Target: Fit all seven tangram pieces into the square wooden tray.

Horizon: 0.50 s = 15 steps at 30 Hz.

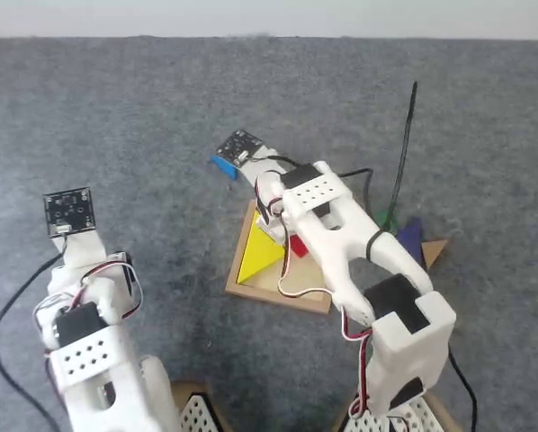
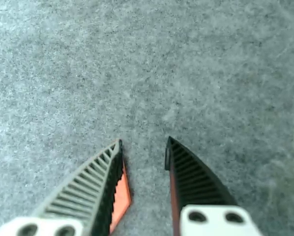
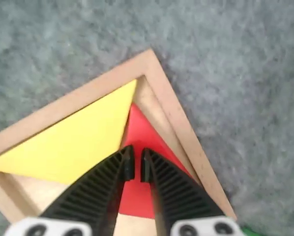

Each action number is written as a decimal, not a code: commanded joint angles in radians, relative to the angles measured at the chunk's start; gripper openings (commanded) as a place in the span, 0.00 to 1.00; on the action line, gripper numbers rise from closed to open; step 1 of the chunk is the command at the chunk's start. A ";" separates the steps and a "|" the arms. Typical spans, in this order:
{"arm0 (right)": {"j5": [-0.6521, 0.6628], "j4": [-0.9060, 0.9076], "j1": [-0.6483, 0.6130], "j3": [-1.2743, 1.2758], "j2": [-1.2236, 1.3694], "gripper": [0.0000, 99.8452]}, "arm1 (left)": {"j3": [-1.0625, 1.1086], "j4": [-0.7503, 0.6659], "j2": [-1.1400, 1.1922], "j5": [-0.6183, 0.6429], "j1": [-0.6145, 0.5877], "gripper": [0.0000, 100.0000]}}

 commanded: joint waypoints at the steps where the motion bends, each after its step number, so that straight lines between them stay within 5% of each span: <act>1: -0.011 0.067 0.085 -0.063 -0.151 0.04 | -0.002 0.011 -0.032 -0.003 0.002 0.14; 8: 0.133 0.366 0.226 -0.060 -0.380 0.04 | -0.001 0.011 -0.032 -0.005 0.002 0.14; 15: 0.083 0.071 0.203 0.222 -0.335 0.04 | -0.002 0.011 -0.034 -0.002 0.000 0.14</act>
